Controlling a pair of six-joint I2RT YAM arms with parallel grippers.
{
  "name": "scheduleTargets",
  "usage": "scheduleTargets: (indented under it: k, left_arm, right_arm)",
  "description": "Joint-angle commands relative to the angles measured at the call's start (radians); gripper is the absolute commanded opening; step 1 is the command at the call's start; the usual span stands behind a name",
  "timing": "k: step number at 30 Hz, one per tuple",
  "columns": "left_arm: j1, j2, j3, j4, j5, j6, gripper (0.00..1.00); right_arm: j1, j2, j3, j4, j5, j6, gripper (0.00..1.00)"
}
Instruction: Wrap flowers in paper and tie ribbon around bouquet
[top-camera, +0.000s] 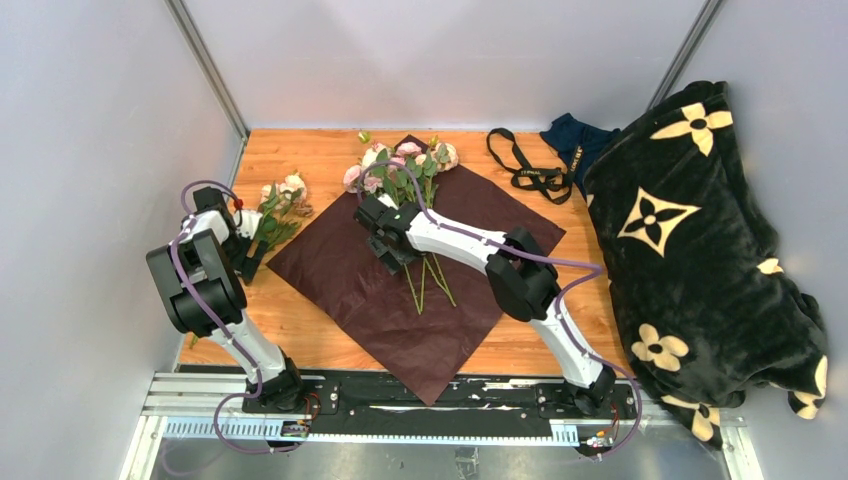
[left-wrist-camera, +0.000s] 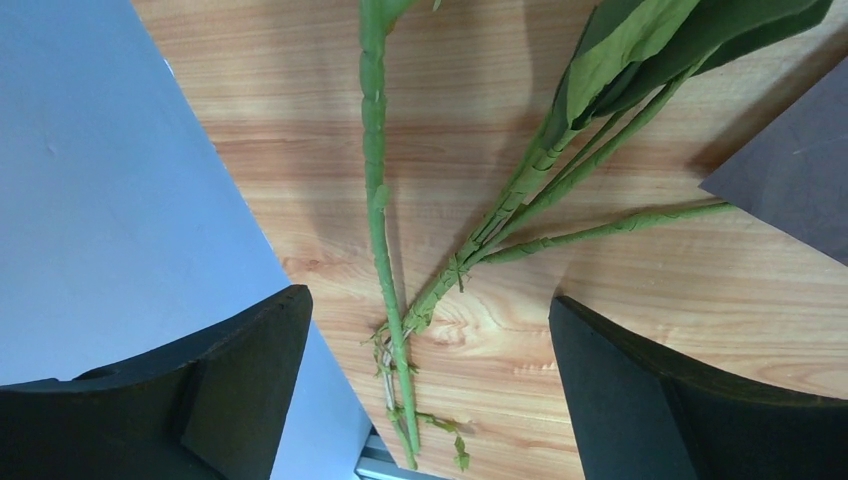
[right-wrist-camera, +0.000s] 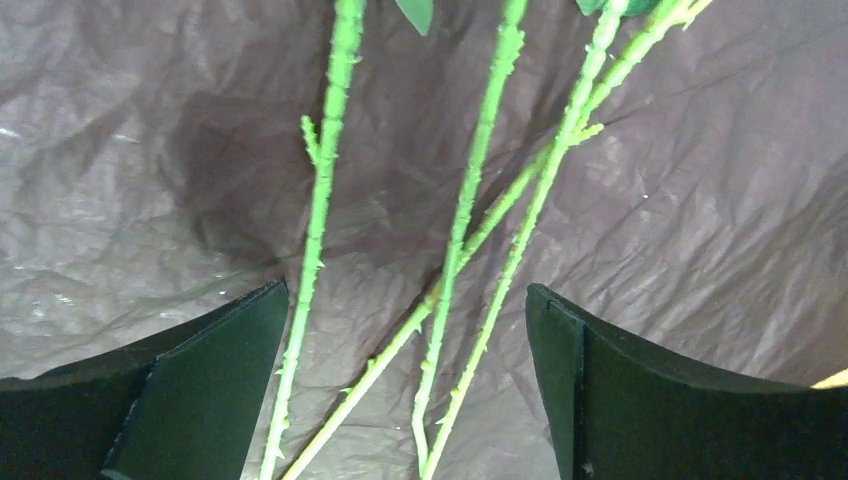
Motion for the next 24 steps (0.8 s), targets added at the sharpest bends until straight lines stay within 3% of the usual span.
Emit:
scheduleTargets:
  k: [1,5,8,11,18,21,24]
  left_arm:
    - [0.006,-0.014,-0.023,-0.011,0.028,0.012,0.94]
    - [0.006,-0.012,-0.021,-0.014,0.028,0.01,0.94]
    - [0.006,-0.012,-0.019,-0.013,0.028,0.006,0.94]
    - [0.006,-0.013,-0.019,-0.013,0.03,0.003,0.94]
    - [0.006,-0.012,-0.017,-0.016,0.038,-0.002,0.94]
    - [0.007,-0.01,-0.008,-0.025,0.061,-0.006,0.9]
    - [0.006,-0.015,0.006,-0.026,0.072,0.002,0.79]
  right_arm:
    - [-0.034,0.022,-0.004,-0.079,0.092,-0.014,0.95]
    - [-0.082,-0.007,-0.06,-0.034,-0.004,-0.018,0.95]
    - [-0.134,-0.047,-0.157,0.085,-0.222,-0.007,0.86]
    - [-0.174,-0.085,-0.244,0.178,-0.333,0.031,0.77]
    - [-0.187,-0.125,-0.323,0.23,-0.381,0.093,0.21]
    - [-0.187,-0.155,-0.341,0.241,-0.365,0.118,0.14]
    - [-0.187,-0.18,-0.346,0.244,-0.356,0.126,0.13]
